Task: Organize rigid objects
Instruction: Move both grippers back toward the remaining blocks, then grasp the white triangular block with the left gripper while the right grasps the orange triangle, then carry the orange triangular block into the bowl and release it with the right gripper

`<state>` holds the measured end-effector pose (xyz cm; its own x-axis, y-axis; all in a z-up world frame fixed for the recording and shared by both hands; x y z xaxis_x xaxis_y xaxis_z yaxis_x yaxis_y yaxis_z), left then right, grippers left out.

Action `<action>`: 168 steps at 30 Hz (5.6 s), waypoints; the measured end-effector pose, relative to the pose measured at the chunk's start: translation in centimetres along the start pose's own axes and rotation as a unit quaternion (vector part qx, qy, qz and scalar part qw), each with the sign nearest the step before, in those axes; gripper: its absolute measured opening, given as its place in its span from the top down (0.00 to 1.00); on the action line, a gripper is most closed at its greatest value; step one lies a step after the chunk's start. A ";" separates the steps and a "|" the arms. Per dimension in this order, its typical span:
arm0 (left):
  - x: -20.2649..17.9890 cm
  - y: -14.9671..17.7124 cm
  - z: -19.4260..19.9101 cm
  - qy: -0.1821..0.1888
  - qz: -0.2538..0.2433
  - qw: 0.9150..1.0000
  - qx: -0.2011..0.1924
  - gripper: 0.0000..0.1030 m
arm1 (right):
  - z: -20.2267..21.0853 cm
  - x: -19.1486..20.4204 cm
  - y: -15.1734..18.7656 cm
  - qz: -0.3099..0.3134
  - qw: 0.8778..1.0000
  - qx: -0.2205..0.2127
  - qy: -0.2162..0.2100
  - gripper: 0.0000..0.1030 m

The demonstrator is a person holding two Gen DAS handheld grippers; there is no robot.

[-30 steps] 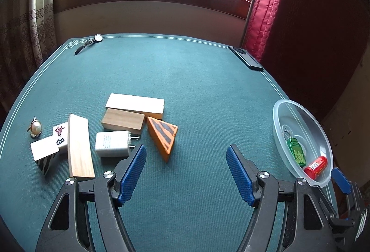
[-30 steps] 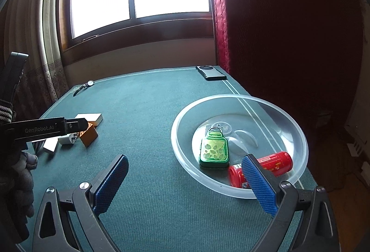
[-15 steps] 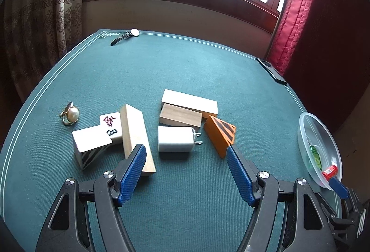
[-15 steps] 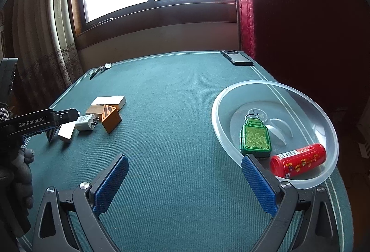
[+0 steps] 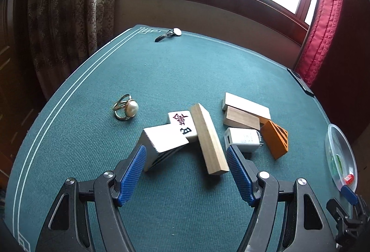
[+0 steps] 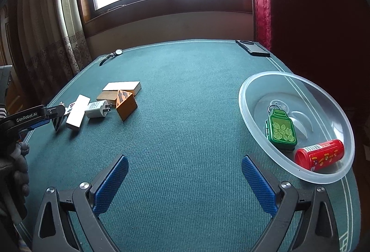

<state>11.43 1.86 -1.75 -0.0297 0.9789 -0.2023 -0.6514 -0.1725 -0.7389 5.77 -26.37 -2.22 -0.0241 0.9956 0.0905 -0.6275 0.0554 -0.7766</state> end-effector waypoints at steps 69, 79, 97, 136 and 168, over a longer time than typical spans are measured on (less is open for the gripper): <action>4.4 -0.5 -2.9 0.001 0.017 1.000 -0.001 0.51 | -11.7 8.9 -5.4 0.084 0.993 0.069 -0.055 0.69; 4.4 -1.0 -3.7 0.009 0.014 1.000 -0.003 0.66 | -10.3 8.1 -4.3 0.070 0.993 0.073 -0.062 0.70; 3.9 -0.8 -0.8 0.010 0.018 0.999 -0.027 0.67 | -6.3 5.8 -3.7 0.024 0.995 0.063 -0.073 0.70; -9.8 -0.9 3.2 0.065 -0.085 0.994 -0.033 0.67 | 1.7 -13.4 -4.6 -0.132 0.988 -0.044 0.061 0.69; -29.4 1.0 3.2 0.189 -0.230 0.954 -0.020 0.67 | 3.7 -18.5 -1.4 -0.138 0.980 -0.076 0.121 0.41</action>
<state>9.29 -26.72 5.53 0.5338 0.8434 -0.0621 -0.4994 0.2551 -0.8279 4.24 -45.10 -0.47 0.3270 0.9287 0.1747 -0.4612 0.3183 -0.8282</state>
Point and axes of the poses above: each gripper's, at about its wrist camera, not at the fingertips, and z roughly against the way its jaws point, x to its left, y to its underside, the point moved 8 cm from there along -z, roughly the way its jaws point, and after that the axes turned 4 degrees about -x, right-handed, at the moved point
